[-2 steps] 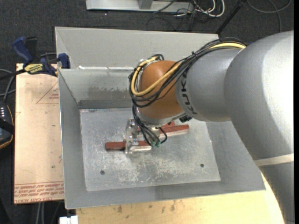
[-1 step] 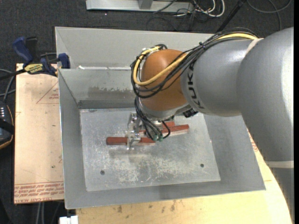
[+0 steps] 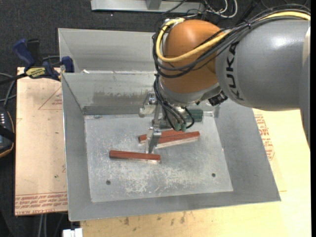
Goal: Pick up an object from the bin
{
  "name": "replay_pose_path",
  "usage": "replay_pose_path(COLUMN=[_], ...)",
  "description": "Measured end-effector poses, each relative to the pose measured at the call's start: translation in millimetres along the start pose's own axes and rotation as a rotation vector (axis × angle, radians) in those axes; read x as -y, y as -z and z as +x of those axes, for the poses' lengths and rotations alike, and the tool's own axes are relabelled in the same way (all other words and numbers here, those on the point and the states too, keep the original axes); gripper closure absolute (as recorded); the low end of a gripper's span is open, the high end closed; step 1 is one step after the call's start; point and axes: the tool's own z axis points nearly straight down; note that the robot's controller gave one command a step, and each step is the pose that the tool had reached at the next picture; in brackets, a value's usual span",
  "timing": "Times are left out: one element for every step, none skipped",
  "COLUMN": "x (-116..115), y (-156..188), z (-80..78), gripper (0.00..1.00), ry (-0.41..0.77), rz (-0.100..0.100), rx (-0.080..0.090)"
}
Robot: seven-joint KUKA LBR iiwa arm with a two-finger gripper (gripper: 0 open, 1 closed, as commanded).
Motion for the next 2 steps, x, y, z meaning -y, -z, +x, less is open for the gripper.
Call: replay_pose_path(x=[1, 19], y=[0, -51], z=[0.0, 22.1], gripper=[0.00, 0.00], ry=[-0.002, 0.005], rz=[0.000, -0.001], rx=[0.000, 0.003])
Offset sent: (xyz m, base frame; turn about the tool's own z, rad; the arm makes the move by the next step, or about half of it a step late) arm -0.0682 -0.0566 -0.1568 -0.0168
